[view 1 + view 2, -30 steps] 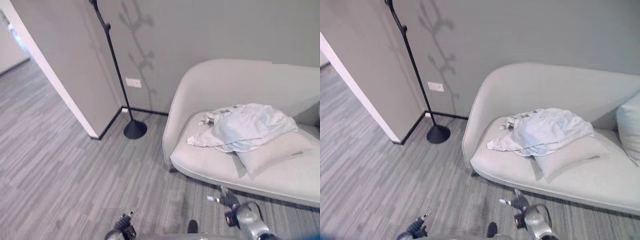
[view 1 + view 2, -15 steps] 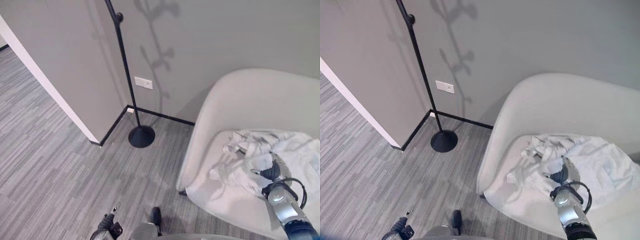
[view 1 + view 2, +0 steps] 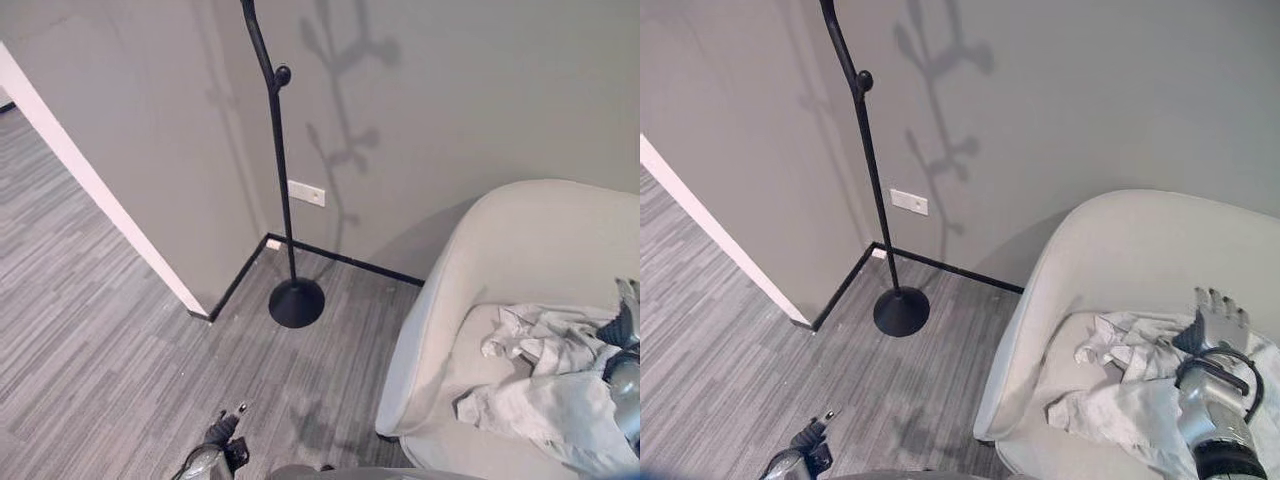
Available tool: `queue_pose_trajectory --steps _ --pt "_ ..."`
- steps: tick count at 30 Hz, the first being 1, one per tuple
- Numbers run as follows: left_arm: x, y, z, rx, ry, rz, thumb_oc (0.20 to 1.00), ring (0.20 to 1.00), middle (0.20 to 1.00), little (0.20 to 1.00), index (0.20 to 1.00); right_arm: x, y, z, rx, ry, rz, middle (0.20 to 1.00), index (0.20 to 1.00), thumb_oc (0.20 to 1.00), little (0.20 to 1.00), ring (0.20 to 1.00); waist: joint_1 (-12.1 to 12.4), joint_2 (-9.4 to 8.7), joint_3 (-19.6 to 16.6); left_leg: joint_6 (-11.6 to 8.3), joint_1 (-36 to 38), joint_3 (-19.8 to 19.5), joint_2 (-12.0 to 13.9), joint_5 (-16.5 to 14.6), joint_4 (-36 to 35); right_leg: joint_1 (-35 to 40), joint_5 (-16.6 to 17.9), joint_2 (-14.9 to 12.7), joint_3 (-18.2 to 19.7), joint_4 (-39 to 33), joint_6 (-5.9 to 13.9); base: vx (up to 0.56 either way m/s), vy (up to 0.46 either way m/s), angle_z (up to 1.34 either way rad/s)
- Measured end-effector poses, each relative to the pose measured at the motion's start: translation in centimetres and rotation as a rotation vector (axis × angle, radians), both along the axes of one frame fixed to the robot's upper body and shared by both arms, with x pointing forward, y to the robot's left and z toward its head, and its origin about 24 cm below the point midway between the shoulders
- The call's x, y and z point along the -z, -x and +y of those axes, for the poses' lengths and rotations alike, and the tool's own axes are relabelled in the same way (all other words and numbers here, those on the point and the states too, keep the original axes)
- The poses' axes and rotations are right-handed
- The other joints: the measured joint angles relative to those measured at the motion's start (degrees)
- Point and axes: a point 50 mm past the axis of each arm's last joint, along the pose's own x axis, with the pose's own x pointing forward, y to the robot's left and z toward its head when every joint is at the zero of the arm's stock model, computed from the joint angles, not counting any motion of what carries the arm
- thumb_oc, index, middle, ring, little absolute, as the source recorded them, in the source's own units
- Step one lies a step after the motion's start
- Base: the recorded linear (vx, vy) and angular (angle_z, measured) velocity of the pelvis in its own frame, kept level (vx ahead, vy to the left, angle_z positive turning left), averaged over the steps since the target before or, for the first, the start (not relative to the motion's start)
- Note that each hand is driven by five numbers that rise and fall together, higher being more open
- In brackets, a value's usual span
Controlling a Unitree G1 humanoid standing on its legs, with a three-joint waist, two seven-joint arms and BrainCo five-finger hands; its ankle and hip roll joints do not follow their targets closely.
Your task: Hang the clothes on the sofa on the clothes rack.
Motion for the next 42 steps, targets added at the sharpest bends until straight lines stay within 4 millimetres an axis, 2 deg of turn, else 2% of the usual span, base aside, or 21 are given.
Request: queue_pose_trajectory --steps 1,3,4,5,7,8,10,11,12,13,14,16,17,18,19,20,22,25,27,35,42 --pt "-0.2 -0.1 0.7 -0.018 -0.015 -0.005 1.000 1.000 1.000 1.000 1.000 0.8 0.4 0.5 0.018 -0.040 -0.001 1.000 1.000 1.000 1.000 1.000 0.0 -1.18 0.6 -0.74 -0.6 -0.8 0.5 -0.5 1.3 1.3 1.0 0.5 0.6 2.0 -1.13 0.01 -0.550 0.25" --pt "0.0 0.6 0.8 -0.045 -0.010 0.005 1.000 1.000 1.000 1.000 1.000 1.8 0.7 1.4 -0.007 -0.068 0.031 1.000 1.000 1.000 1.000 1.000 1.2 -1.35 1.4 -1.10 -1.8 -0.1 3.0 -2.2 3.3 0.3 -4.2 2.7 0.7 3.2 1.95 0.01 -0.504 -0.09" --pt "0.1 1.2 1.2 -0.086 -0.009 0.019 1.000 1.000 1.000 1.000 1.000 2.8 0.7 2.5 -0.018 -0.112 0.050 1.000 1.000 1.000 1.000 1.000 1.1 -1.22 1.5 -1.82 -1.9 0.0 5.7 -2.7 3.2 0.5 -8.0 5.9 -0.9 1.5 -1.20 -0.01 -0.423 -0.29" --pt "0.1 2.1 1.9 -0.107 -0.026 0.028 1.000 1.000 1.000 1.000 1.000 3.0 0.6 3.4 -0.054 -0.135 0.046 1.000 1.000 1.000 1.000 1.000 1.5 -2.52 1.7 -2.91 -3.1 0.2 7.2 -3.3 4.5 1.0 -7.4 7.7 -1.4 -1.1 -1.95 -0.01 -0.568 -0.13" --pt "0.4 3.7 2.1 -0.174 -0.012 0.057 1.000 1.000 1.000 1.000 1.000 3.5 0.2 3.7 -0.056 -0.154 0.060 1.000 1.000 1.000 1.000 1.000 1.5 -2.32 2.2 -5.55 -2.7 -0.2 11.3 -3.4 3.5 0.7 -14.2 12.1 -2.8 0.3 -5.21 0.00 -0.422 -0.22" --pt "0.5 5.1 2.4 -0.223 -0.008 0.068 1.000 1.000 1.000 1.000 1.000 3.6 0.0 4.0 -0.078 -0.153 0.071 1.000 1.000 1.000 1.000 1.000 2.9 -1.81 2.3 -8.06 -2.7 0.3 16.1 -2.9 5.1 0.9 -16.7 16.4 -3.4 0.1 -7.54 0.00 -0.305 -0.44" --pt "0.9 6.8 2.1 -0.263 0.014 0.127 1.000 1.000 1.000 1.000 1.000 3.3 0.0 3.8 -0.068 -0.145 0.058 1.000 1.000 1.000 1.000 1.000 2.7 -1.66 2.6 -9.44 -3.1 -0.1 21.0 -3.9 6.9 1.7 -16.7 19.5 -4.5 -0.7 -9.50 -0.03 -0.458 -0.15" --pt "1.1 7.2 1.8 -0.262 0.024 0.139 1.000 1.000 1.000 1.000 1.000 3.3 0.2 3.6 -0.061 -0.136 0.064 1.000 1.000 1.000 1.000 1.000 2.5 -1.51 2.5 -9.86 -4.0 0.0 23.1 -2.0 7.8 1.7 -18.1 20.2 -5.4 0.2 -12.07 -0.07 -0.535 0.34" --pt "1.4 7.4 0.8 -0.257 0.046 0.149 1.000 1.000 1.000 1.000 1.000 2.8 0.9 2.5 -0.051 -0.100 0.077 1.000 1.000 1.000 1.000 1.000 0.9 -0.03 2.6 -6.81 -5.7 0.8 26.7 10.9 9.8 1.4 -19.2 23.0 -6.2 0.6 -13.55 -0.06 -0.371 0.62" --pt "1.5 7.2 0.2 -0.247 0.061 0.145 1.000 1.000 1.000 1.000 1.000 2.4 1.4 1.8 -0.046 -0.073 0.088 1.000 1.000 1.000 1.000 1.000 0.4 0.89 2.6 -9.20 -8.6 1.3 27.9 13.0 11.7 1.4 -19.0 23.9 -7.1 0.6 -14.34 -0.06 -0.168 0.63" --pt "1.4 6.5 -0.1 -0.235 0.070 0.117 1.000 1.000 1.000 1.000 1.000 2.2 1.7 1.5 -0.022 -0.076 0.074 1.000 1.000 1.000 1.000 1.000 0.3 0.36 2.7 -8.99 -11.9 4.3 29.3 12.3 16.0 0.3 -18.9 23.8 -7.1 0.4 -13.31 -0.04 -0.108 -0.08" --pt "1.4 7.1 0.1 -0.231 0.076 0.143 1.000 1.000 1.000 1.000 1.000 2.2 0.6 2.7 -0.079 -0.086 0.066 1.000 1.000 1.000 1.000 1.000 2.2 -1.53 2.7 -8.21 -12.2 3.7 24.4 9.6 13.0 -1.3 -18.3 23.8 -4.7 -0.7 -13.50 0.02 -0.127 -0.58" --pt "1.4 6.6 0.4 -0.208 0.063 0.147 1.000 1.000 1.000 1.000 1.000 2.7 0.6 3.1 -0.099 -0.092 0.085 1.000 1.000 1.000 1.000 1.000 2.3 -2.79 3.2 -9.11 -10.6 -3.7 13.7 5.6 7.0 -2.2 -17.7 22.2 -3.9 -1.0 -14.00 0.06 -0.062 -0.26" --pt "1.5 6.9 0.1 -0.192 0.065 0.156 1.000 1.000 1.000 1.000 1.000 2.9 0.8 3.0 -0.111 -0.091 0.099 1.000 1.000 1.000 1.000 1.000 2.2 -1.43 3.2 -6.92 -9.1 -2.2 9.0 4.5 2.4 -1.7 -15.8 22.0 -5.5 -1.3 -12.03 0.05 0.007 0.07" --pt "1.3 5.9 -0.1 -0.162 0.070 0.122 1.000 1.000 1.000 1.000 1.000 4.1 1.8 2.5 -0.085 -0.095 0.157 1.000 1.000 1.000 1.000 1.000 0.8 1.92 2.9 -6.81 -8.6 0.4 8.6 4.4 1.2 -1.0 -16.1 24.3 -7.9 -2.2 -14.16 0.05 0.062 0.39" --pt "1.1 4.6 0.3 -0.124 0.050 0.101 1.000 1.000 1.000 1.000 1.000 6.5 2.9 3.1 -0.047 -0.165 0.220 1.000 1.000 1.000 1.000 1.000 0.1 1.68 2.8 -5.54 -9.0 0.7 8.4 3.4 2.6 -1.9 -15.5 23.9 -9.7 -3.0 -15.47 0.06 0.093 0.44" --pt "1.1 4.0 0.1 -0.049 0.032 0.109 1.000 1.000 1.000 1.000 1.000 8.3 3.1 4.9 -0.028 -0.269 0.210 1.000 1.000 1.000 1.000 1.000 -0.4 0.39 2.2 -5.60 -8.7 2.3 9.1 3.2 2.1 -3.2 -15.0 21.9 -10.0 -4.1 -14.86 0.07 0.085 0.13" --pt "1.2 3.6 -1.5 0.020 0.048 0.100 1.000 1.000 1.000 1.000 1.000 9.1 2.9 4.9 -0.005 -0.310 0.214 1.000 1.000 1.000 1.000 1.000 -1.0 4.27 1.4 -5.85 -2.4 1.7 12.4 3.8 -7.9 -4.4 -13.8 22.5 -9.5 -3.7 -13.07 0.06 0.063 0.02" --pt "1.1 2.9 -2.3 0.058 0.054 0.071 1.000 1.000 1.000 1.000 1.000 8.5 1.7 5.1 0.007 -0.361 0.134 1.000 1.000 1.000 1.000 1.000 -0.7 6.26 1.0 -5.49 -0.6 3.4 11.3 6.6 -12.0 -4.7 -12.8 20.8 -8.4 -3.9 -11.50 0.04 0.071 0.08" --pt "0.7 2.9 -1.1 0.159 -0.028 0.067 1.000 1.000 1.000 1.000 1.000 5.7 -3.9 7.3 -0.125 -0.347 -0.037 1.000 1.000 1.000 1.000 1.000 1.9 5.47 1.7 -2.76 -2.5 3.5 7.9 7.6 -13.2 -7.4 -10.5 17.8 -6.9 -3.7 -9.89 -0.04 0.031 0.03" --pt "-1.4 -3.4 -1.9 0.288 -0.127 -0.125 1.000 1.000 1.000 1.000 1.000 1.2 -9.6 8.2 -0.259 -0.112 -0.122 1.000 1.000 1.000 1.000 1.000 3.5 6.13 12.0 -3.04 -11.3 1.9 8.3 8.7 -10.1 -14.1 -8.9 18.0 -8.4 -3.7 -10.96 -0.15 -0.009 0.12"
